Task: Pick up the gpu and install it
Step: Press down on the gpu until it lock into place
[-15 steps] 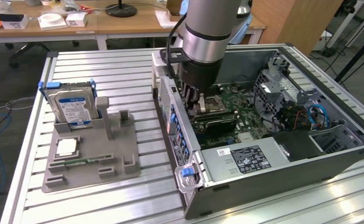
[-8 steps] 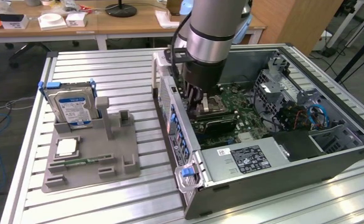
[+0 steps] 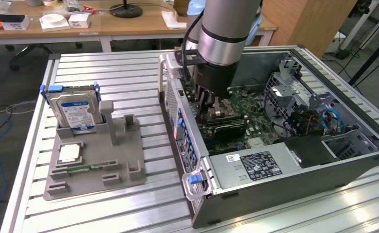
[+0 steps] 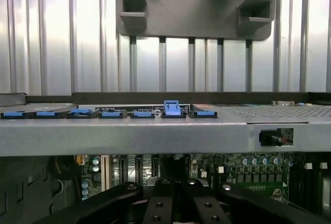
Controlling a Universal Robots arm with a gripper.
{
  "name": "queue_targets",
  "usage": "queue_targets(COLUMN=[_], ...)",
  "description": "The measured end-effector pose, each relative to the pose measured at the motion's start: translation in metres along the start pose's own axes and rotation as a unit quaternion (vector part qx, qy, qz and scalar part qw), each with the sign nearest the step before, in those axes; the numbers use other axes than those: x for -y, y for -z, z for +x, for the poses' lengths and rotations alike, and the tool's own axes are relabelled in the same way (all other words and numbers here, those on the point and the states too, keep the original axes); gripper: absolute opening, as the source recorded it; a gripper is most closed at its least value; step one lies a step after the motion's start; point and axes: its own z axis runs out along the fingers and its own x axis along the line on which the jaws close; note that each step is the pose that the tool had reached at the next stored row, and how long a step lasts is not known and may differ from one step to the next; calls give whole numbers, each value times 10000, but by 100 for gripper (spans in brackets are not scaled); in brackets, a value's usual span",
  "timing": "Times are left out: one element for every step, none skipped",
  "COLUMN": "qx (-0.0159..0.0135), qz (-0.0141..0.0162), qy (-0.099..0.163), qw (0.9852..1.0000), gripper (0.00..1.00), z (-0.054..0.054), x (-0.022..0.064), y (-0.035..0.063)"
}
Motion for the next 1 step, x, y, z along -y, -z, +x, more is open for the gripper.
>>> queue_targets(qx=[1], qz=[0], qy=[0], qw=[10000], gripper=[11], z=[0], x=[0], y=[0])
